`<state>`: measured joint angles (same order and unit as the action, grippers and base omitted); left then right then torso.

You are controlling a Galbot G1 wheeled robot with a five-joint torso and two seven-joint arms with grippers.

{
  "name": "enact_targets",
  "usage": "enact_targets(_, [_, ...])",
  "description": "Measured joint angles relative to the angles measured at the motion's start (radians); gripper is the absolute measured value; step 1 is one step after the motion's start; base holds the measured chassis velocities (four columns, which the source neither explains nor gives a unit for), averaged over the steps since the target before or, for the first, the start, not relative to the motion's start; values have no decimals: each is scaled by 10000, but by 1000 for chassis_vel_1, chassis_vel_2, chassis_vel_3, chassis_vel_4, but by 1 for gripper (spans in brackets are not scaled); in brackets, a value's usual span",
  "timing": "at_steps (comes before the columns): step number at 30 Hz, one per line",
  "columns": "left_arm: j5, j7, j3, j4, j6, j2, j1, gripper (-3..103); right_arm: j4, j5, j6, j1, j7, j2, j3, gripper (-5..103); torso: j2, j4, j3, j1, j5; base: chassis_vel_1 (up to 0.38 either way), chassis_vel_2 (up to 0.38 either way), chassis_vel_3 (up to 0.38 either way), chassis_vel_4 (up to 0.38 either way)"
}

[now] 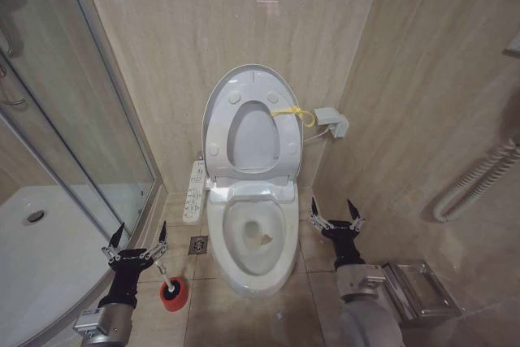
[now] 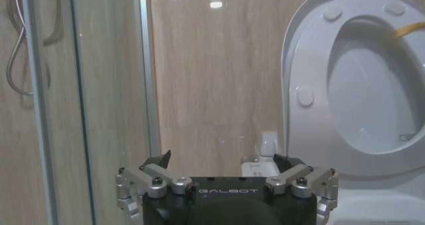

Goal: Open the toilet lid, clean the toilet bowl with a toilet brush, close the toilet lid, and flush.

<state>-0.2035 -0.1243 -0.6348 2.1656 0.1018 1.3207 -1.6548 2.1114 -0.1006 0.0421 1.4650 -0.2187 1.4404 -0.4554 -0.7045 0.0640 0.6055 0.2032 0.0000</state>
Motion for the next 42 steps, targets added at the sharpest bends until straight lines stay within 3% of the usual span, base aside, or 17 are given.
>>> enact_targets(20, [4,-26,235,-1052,167,-23,451,100,0,0,0,1,0,0,0,100,0,-1,0,-2,0,-17,19,26,-17])
enact_targets(24, [-8,-196,340,-1956,498,-60,657,100,0,0,0,-1,0,0,0,100,1,2,1,1,0,-20,26,19,-22])
enact_targets(28, [9,-187,528,-3412,1242,-103,981,100,0,0,0,2,0,-1,-1,100,0,1,0,-2,-1,0,0,0,0])
enact_targets(42, [1,-62,838,-6206,2301,-95,1869,100,0,0,0,2,0,0,-1,100,0,0,0,-3,0,0,0,0,0])
